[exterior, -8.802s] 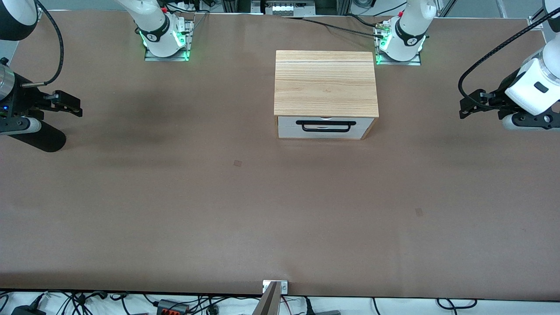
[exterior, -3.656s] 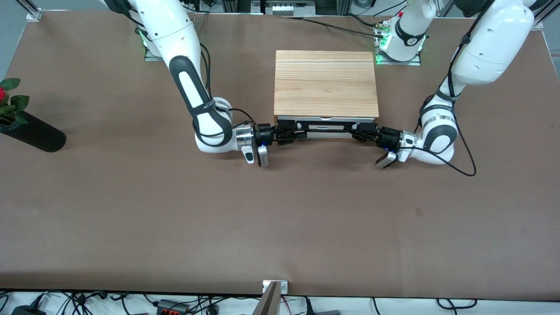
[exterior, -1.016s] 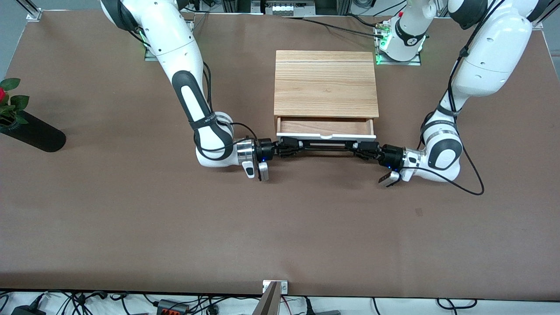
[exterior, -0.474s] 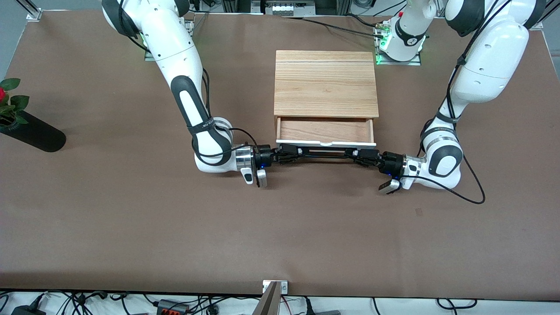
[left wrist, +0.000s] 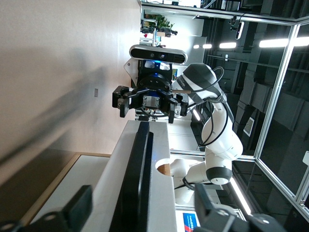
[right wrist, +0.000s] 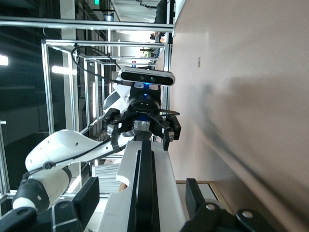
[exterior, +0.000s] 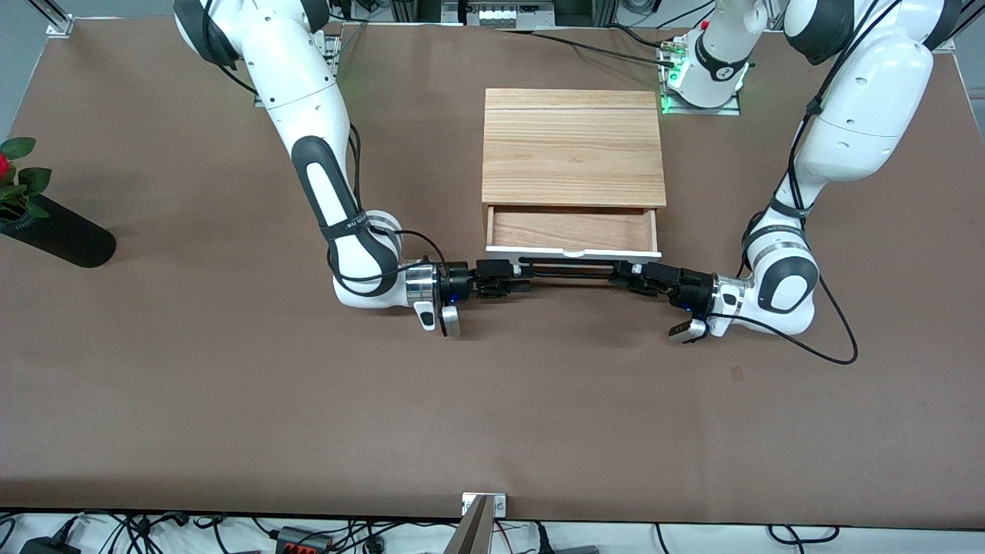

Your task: Pull top drawer with both arms simultaneously

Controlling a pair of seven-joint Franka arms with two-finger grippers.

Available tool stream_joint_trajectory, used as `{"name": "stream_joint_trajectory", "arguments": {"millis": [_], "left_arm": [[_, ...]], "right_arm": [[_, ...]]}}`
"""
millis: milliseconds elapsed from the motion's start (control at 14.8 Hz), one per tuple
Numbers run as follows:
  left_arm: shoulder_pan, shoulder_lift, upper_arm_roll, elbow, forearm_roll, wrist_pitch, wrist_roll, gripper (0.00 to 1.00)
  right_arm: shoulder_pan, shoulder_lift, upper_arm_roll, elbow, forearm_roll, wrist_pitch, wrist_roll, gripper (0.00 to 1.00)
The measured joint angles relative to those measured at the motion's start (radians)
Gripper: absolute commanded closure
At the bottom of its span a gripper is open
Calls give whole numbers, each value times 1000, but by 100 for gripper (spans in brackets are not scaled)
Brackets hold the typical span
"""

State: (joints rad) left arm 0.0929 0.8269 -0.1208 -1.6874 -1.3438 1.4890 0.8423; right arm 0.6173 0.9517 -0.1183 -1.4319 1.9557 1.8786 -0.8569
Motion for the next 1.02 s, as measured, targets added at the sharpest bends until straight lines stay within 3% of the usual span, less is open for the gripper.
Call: {"name": "stream_joint_trajectory", "arguments": {"millis": [203,474,745,1016], "left_arm": [[4,-33,5,42,18,-1,-98,0],[17,-77,15,141,178,-1,-221,0],[15,-97,10,315,441,-1,-416,0],[-18,-123,0,378,767,-1,-547,0]], "right_arm": [[-3,0,-51,11,-7,1,78,17],[-6,-1,-138,21,-100,0,220,14],[-4,-3,-252,33,-232,-2,436,2],[-8,-27,-367,126,-414,-21,715,0]]}}
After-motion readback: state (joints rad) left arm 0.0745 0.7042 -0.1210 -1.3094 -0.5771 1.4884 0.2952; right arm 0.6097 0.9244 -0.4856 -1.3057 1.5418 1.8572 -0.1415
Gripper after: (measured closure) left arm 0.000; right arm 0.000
